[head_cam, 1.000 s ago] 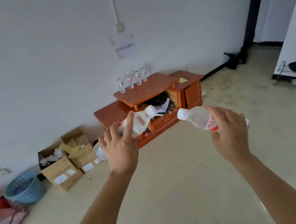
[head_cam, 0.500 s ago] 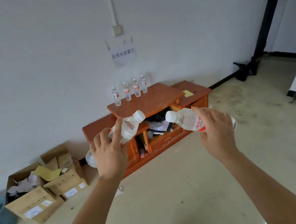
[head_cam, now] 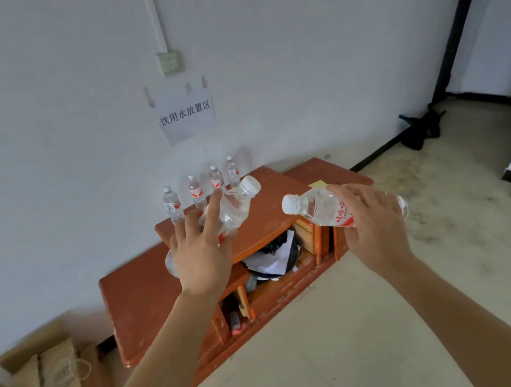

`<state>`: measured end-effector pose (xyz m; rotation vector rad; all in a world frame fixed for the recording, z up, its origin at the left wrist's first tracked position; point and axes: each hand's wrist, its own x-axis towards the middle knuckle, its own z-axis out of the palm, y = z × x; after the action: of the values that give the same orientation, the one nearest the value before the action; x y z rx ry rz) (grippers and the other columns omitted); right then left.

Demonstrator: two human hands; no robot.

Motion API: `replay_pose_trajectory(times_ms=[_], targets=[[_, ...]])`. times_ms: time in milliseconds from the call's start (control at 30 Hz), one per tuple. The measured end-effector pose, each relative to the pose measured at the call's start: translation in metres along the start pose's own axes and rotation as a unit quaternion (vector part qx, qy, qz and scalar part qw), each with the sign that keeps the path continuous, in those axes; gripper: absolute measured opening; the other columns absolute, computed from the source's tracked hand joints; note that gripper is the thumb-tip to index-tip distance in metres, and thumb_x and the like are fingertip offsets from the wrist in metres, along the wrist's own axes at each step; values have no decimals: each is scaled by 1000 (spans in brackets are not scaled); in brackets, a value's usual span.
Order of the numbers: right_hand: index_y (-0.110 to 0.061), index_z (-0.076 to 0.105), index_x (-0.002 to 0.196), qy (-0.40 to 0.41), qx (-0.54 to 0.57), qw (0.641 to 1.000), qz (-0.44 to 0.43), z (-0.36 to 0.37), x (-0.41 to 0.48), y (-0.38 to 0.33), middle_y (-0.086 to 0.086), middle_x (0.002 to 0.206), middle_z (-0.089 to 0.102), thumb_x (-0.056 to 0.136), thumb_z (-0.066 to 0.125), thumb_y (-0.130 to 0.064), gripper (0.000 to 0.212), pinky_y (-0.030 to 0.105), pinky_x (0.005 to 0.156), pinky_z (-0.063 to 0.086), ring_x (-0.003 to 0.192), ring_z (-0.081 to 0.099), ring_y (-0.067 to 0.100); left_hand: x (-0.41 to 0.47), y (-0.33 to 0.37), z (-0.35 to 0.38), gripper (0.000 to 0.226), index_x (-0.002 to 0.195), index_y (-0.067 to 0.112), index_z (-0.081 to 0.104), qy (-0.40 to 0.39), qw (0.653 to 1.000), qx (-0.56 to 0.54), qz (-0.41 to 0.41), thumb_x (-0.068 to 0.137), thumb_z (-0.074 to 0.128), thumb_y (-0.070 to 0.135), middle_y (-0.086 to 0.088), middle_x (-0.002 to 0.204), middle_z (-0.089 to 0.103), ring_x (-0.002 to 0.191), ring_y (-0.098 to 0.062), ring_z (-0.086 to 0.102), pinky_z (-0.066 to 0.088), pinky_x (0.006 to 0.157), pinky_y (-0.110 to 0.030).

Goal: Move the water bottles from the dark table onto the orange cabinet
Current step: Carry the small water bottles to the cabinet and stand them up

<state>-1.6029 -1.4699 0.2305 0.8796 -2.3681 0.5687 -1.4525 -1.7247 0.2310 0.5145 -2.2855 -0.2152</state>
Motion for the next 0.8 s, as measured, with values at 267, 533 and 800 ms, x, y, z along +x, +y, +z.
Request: replay_pose_trajectory(times_ms=[267, 533, 800], targets=[[-24, 47, 144, -40, 34, 999, 5, 161, 141, 82, 6, 133, 61, 68, 89, -4, 89, 72, 106, 37, 129, 54, 31, 115, -25, 155, 84, 152, 35, 29, -36, 999, 13, -36, 83, 76, 26, -12, 121, 59, 108, -40, 56, 53, 83, -56], [-27, 44, 143, -66, 95, 993, -21, 278, 324, 99, 10, 131, 60, 71, 79, 5, 87, 76, 106, 33, 128, 54, 37, 248, -71, 232, 81, 151, 36, 24, -25, 992, 27, -122, 87, 74, 33, -7, 127, 56, 115, -34, 53, 55, 78, -53], [-26, 43, 144, -115, 178, 974, -79, 400, 413, 47, 6, 130, 59, 71, 84, -3, 87, 65, 95, 49, 120, 58, 31, 295, -153, 289, 83, 150, 33, 22, -15, 964, 19, -265, 86, 73, 45, -3, 135, 57, 118, -29, 58, 49, 75, -41]])
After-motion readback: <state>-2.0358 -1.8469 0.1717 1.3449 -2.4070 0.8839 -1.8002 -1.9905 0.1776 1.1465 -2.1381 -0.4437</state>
